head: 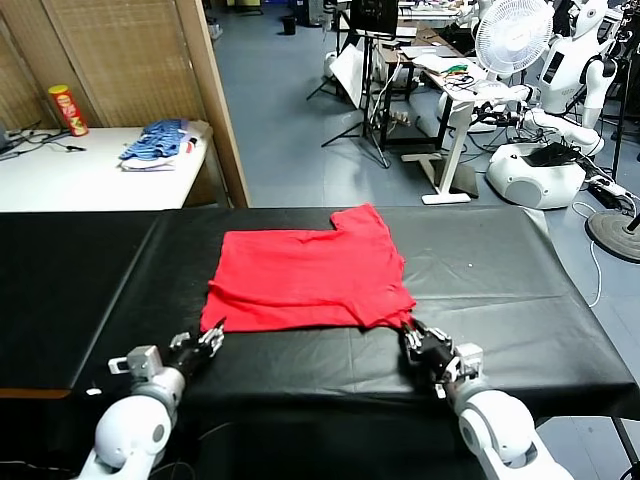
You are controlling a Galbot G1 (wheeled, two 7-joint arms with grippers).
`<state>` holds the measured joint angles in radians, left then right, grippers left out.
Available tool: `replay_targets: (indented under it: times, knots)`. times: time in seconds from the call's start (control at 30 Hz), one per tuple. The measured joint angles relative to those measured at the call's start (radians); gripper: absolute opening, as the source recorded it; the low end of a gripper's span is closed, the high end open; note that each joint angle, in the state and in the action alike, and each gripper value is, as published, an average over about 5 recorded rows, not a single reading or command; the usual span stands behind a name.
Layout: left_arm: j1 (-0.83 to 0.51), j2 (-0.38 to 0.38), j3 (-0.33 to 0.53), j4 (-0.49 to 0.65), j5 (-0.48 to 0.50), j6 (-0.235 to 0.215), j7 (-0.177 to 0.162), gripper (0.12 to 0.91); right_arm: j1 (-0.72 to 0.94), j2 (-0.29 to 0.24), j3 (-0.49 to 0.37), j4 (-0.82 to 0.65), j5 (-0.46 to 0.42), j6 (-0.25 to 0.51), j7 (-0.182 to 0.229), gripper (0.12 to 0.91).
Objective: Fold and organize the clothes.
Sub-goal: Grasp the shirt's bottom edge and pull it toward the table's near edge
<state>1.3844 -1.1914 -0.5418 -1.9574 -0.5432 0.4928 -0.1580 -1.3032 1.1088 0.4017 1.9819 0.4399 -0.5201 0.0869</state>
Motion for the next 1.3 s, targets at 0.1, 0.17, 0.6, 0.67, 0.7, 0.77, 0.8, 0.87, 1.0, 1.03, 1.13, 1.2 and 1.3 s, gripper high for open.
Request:
replay_targets:
  times: [0.1, 0.17, 0.6, 0.67, 0.7, 0.77, 0.8, 0.87, 1.0, 1.03, 1.13, 1.2, 1.3]
  knots:
    - [0.012, 0.015, 0.007, -0.011, 0.058, 0.002, 0.0, 0.125, -0.009, -0.016, 0.008, 0.022, 0.022, -0.031, 0.019, 0.121]
    - [0.024, 0.028, 0.009, -0.02, 0.088, 0.004, -0.001, 0.125, -0.019, -0.025, 0.013, 0.037, 0.032, -0.046, 0.027, 0.121]
    - [0.121, 0.095, -0.025, -0.083, 0.129, 0.011, -0.003, 0.125, -0.144, -0.02, 0.049, 0.153, 0.03, -0.124, 0.074, 0.121]
    - [0.141, 0.105, -0.032, -0.098, 0.129, 0.011, -0.002, 0.125, -0.168, -0.021, 0.054, 0.167, 0.025, -0.128, 0.063, 0.121]
    - [0.152, 0.109, -0.036, -0.107, 0.128, 0.011, -0.002, 0.125, -0.179, -0.022, 0.056, 0.174, 0.022, -0.131, 0.055, 0.125]
    - [0.177, 0.115, -0.042, -0.125, 0.122, 0.014, -0.003, 0.125, -0.198, -0.025, 0.061, 0.187, 0.018, -0.133, 0.044, 0.146]
    - [0.19, 0.117, -0.046, -0.134, 0.117, 0.017, -0.005, 0.125, -0.207, -0.027, 0.064, 0.195, 0.018, -0.133, 0.04, 0.18]
    - [0.216, 0.118, -0.052, -0.155, 0.103, 0.029, -0.013, 0.127, -0.22, -0.032, 0.071, 0.211, 0.024, -0.133, 0.037, 0.261]
    - [0.256, 0.12, -0.066, -0.195, 0.07, 0.063, -0.039, 0.234, -0.229, -0.04, 0.09, 0.249, 0.059, -0.134, 0.041, 0.458]
    - [0.263, 0.121, -0.071, -0.206, 0.06, 0.073, -0.048, 0.281, -0.227, -0.042, 0.096, 0.259, 0.074, -0.134, 0.042, 0.509]
    - [0.274, 0.125, -0.085, -0.241, 0.038, 0.102, -0.08, 0.449, -0.209, -0.046, 0.121, 0.283, 0.124, -0.127, 0.044, 0.671]
    - [0.271, 0.126, -0.094, -0.262, 0.036, 0.12, -0.096, 0.566, -0.184, -0.049, 0.134, 0.286, 0.146, -0.111, 0.044, 0.752]
    - [0.251, 0.129, -0.109, -0.281, 0.026, 0.14, -0.11, 0.713, -0.113, -0.048, 0.133, 0.251, 0.151, -0.083, 0.046, 0.792]
